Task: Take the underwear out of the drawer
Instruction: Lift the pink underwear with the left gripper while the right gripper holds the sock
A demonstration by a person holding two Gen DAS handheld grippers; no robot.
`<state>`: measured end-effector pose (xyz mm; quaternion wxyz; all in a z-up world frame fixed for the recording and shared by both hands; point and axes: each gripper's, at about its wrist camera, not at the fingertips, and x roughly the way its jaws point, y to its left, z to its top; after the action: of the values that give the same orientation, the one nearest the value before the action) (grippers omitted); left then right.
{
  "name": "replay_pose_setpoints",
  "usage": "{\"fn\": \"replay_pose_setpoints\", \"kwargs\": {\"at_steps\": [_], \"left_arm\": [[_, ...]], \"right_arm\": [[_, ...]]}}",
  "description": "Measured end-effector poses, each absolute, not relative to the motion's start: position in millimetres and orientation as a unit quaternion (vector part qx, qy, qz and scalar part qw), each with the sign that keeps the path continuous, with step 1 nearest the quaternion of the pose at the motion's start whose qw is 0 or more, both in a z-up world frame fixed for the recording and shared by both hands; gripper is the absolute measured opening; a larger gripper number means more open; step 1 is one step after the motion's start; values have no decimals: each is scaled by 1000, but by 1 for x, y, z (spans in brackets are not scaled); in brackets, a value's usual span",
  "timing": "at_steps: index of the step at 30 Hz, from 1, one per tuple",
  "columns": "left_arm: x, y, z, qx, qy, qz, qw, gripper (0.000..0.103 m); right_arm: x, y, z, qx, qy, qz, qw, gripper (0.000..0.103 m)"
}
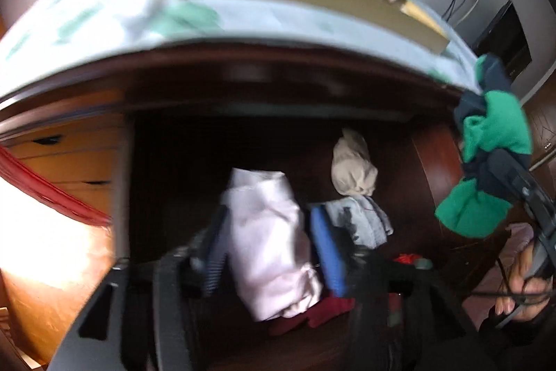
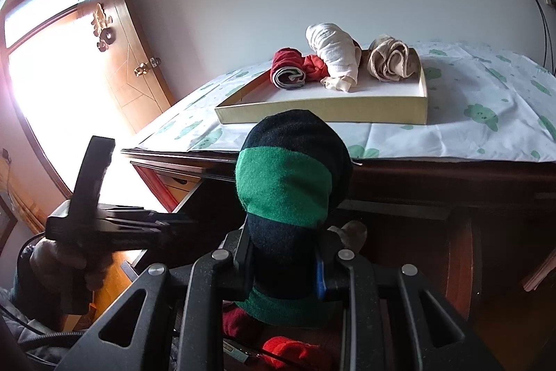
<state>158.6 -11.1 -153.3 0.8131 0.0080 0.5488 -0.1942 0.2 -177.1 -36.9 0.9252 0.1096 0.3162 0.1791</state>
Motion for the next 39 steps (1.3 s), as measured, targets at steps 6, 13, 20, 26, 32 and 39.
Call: {"fn": "replay_pose_setpoints", "kwargs": {"at_steps": [6,13,20,26,32,39], "left_arm": [[171,-29,-208,21,648,-162,744,58],[170,-35,-218,27,653,-157,740,58],[162,-29,-211,20,628,-177,757,17],[142,-10,-189,-31,578,-218,786,10],[119,7,-147,-67,521,-263,809,10],[131,18,-131,-40,526,-247,813,15]], "right_arm": [[0,-182,-39,113,316,177,925,28],[4,-187,-44,127,321,178,921,28],[3,-189,-42,130,318,177,922,28],[2,-191,-38,130,313,171,925,28],[0,-194,-34,135,307,163,928,28],[-1,-197,-30,136,303,160,929,28]]}}
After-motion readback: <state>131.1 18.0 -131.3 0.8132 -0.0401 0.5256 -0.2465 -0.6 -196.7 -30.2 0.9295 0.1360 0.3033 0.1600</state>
